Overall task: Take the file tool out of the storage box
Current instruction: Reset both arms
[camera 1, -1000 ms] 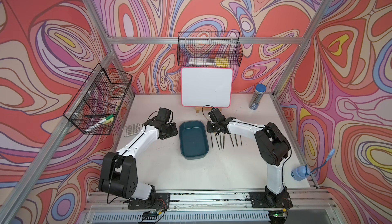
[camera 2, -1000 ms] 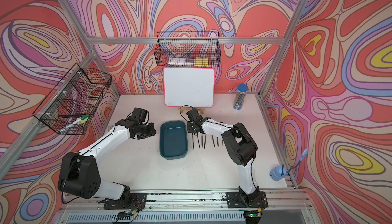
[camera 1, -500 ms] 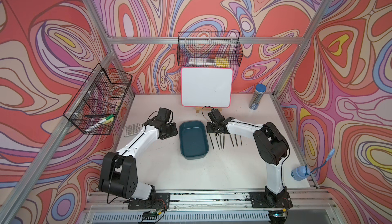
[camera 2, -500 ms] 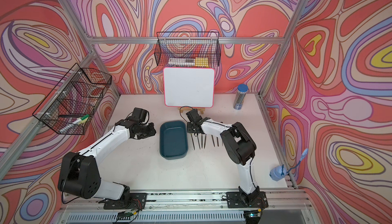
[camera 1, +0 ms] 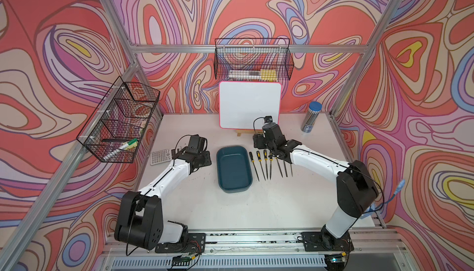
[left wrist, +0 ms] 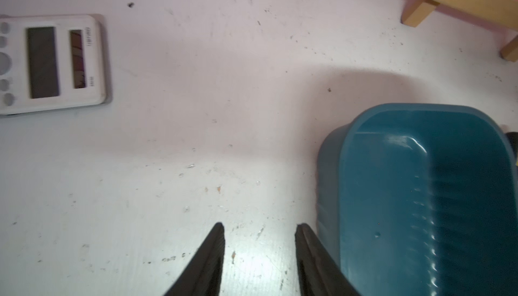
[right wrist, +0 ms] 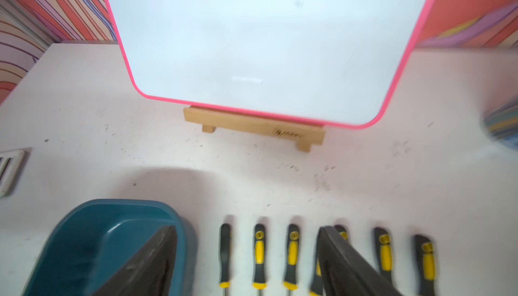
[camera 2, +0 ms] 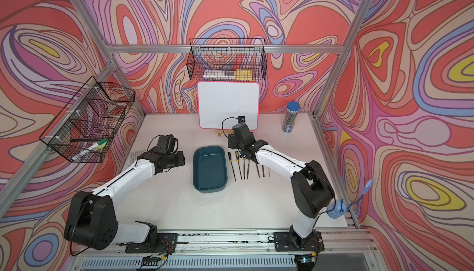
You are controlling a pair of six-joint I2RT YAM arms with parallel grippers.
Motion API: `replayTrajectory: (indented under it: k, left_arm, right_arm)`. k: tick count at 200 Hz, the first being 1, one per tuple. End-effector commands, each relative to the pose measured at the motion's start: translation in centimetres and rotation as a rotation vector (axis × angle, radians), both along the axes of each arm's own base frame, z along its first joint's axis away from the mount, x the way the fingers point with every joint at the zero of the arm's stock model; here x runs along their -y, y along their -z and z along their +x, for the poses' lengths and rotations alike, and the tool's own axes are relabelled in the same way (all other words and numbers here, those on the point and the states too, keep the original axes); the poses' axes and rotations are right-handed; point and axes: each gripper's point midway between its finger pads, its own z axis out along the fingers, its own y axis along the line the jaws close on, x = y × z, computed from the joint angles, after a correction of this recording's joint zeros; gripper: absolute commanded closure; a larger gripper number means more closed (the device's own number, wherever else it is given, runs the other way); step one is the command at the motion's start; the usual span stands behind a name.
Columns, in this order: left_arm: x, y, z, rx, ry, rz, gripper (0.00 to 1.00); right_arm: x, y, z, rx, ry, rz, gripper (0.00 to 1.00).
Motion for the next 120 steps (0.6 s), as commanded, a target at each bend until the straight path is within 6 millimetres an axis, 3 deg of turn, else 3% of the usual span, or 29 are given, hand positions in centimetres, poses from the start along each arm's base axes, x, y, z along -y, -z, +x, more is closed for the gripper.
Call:
replayTrajectory:
  k: [1, 32, 61, 63, 72, 91, 120]
  left_arm:
    - [-3.6, -4.1, 2.1, 0.261, -0.092, 0.156, 0.39]
    - [-7.6, -4.5, 1.7, 0.395, -0.189, 0.315, 0.26]
    - [-8.8, -2.4, 2.0, 0.407, -0.191, 0.414, 0.23]
    - [-8.9, -1.4, 1.5, 0.389, -0.182, 0.423, 0.23]
    - [-9.0, -0.5, 1.5, 0.393, -0.179, 0.439, 0.22]
    - [-8.8, -0.6, 2.2, 0.459, -0.166, 0.446, 0.22]
    - [-7.8, -1.3, 2.8, 0.601, -0.107, 0.44, 0.19]
  right_arm:
    - [5.6, -1.3, 0.6, 0.098, 0.141, -0.068, 0.02]
    - [12.5, -1.8, -0.1, 0.176, 0.295, -0.111, 0.02]
    - [19.1, -0.9, -0.4, 0.168, 0.483, -0.173, 0.02]
    - [19.4, -0.9, -0.4, 0.169, 0.493, -0.183, 0.02]
    - [21.0, -0.4, -0.6, 0.171, 0.534, -0.229, 0.02]
    - [22.8, 0.3, -0.8, 0.217, 0.54, -0.296, 0.02]
    - [23.2, 2.4, -0.4, 0.284, 0.432, -0.257, 0.02]
